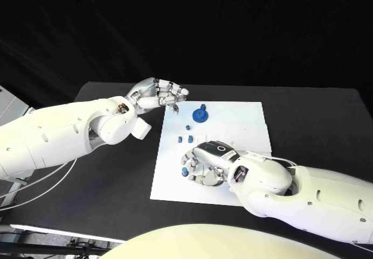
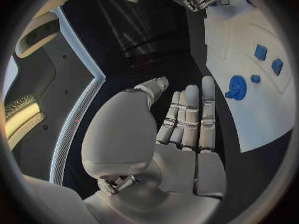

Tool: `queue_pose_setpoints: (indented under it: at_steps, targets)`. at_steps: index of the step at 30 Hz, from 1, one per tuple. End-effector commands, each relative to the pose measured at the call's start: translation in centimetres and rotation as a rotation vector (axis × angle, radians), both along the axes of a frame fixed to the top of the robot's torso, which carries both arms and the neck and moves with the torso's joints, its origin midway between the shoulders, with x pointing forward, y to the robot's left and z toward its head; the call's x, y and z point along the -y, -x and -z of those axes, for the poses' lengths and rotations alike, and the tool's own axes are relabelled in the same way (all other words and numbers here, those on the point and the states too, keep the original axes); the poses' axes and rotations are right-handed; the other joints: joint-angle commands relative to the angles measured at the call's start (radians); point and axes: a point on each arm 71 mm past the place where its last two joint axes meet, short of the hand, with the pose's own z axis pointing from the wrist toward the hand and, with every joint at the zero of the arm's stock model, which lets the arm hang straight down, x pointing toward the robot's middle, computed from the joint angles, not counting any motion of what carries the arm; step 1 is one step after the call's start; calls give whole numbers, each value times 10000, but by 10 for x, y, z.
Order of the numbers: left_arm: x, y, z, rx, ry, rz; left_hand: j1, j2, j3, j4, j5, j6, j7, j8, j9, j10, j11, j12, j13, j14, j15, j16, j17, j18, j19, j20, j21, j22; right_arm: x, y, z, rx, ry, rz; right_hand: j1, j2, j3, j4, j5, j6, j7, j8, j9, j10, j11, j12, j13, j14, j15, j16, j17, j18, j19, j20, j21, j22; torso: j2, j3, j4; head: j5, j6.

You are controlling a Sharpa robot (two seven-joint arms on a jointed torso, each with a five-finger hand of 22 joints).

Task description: Assemble the parts on the task board

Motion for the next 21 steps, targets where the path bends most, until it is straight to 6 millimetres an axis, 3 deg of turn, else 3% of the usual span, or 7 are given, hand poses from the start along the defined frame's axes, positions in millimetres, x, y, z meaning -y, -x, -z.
queue_pose_setpoints:
  at_steps: [1,9,14,15,17,19,21]
  targets:
    - [1,0,-1,16,98,32,63,19,-3,50,37,-69,177,54,-15,61,-8,-66,-8,-37,55,-65,-3,145,68,28,-67,-16,4,3,-11,484,-991,105,6,-58,-180,29,3,-88,-40,-55,-16,-11,-66,165,97,315,-5,39,15,-220,207,10,235,971,-19,-16,-23,-20,41]
    - [1,0,0,3,104,50,65,18,-6,56,38,-72,180,55,-17,49,-5,-74,-14,-51,57,-74,-5,144,66,29,-74,-20,36,-6,-36,63,-2540,1071,209,126,-779,111,-22,43,26,-18,14,436,-306,1068,775,288,-204,-41,-115,-320,397,-162,692,1386,-28,-9,-13,-233,172]
    - [0,0,0,-25,113,46,65,18,-6,56,38,-72,180,55,-17,49,-5,-74,-14,-51,57,-74,-5,144,66,29,-74,-20,76,-26,-44,-1119,-2768,2601,65,162,-1025,121,-37,1002,264,636,231,873,-145,2491,1958,334,-75,28,83,-354,446,-70,825,1524,-43,-29,-54,-484,301]
    - [0,0,1,-29,114,43,65,18,-6,56,38,-72,180,55,-17,49,-5,-74,-14,-51,57,-74,-5,144,66,29,-74,-20,82,-29,-44,-1253,-2718,2812,51,323,-1053,37,62,930,220,841,290,255,-228,3310,2846,432,-112,241,490,-354,460,-76,859,1568,-44,-32,-62,-540,321]
    - [-1,0,1,-47,112,33,62,16,-10,61,37,-74,181,55,-18,44,-4,-77,-17,-55,59,-77,-5,144,65,30,-77,-23,103,-36,-44,-1617,-2564,3480,-622,361,-1373,70,2,1024,120,1161,432,489,-249,5189,4655,420,-130,252,541,-380,501,-88,951,1655,-73,-49,-95,-628,334]
    - [-1,1,2,-67,105,29,62,16,-10,61,37,-74,181,55,-18,44,-4,-77,-17,-55,59,-77,-5,144,65,30,-77,-23,122,-41,-43,-1878,-2426,4084,-1049,505,-1840,108,656,875,102,1608,736,1144,-253,9206,9010,579,-179,611,1348,-480,688,-130,1376,1999,-84,-56,-111,-840,381]
    - [-1,1,3,-84,99,27,62,16,-10,61,37,-74,181,55,-18,44,-4,-77,-17,-55,59,-77,-5,144,65,30,-77,-23,140,-43,-42,-2073,-2246,4643,-1328,761,-2424,164,608,705,117,1838,935,2045,-228,11590,11576,752,-129,1034,2384,-591,880,-114,1837,2348,-86,-56,-103,-1004,422]
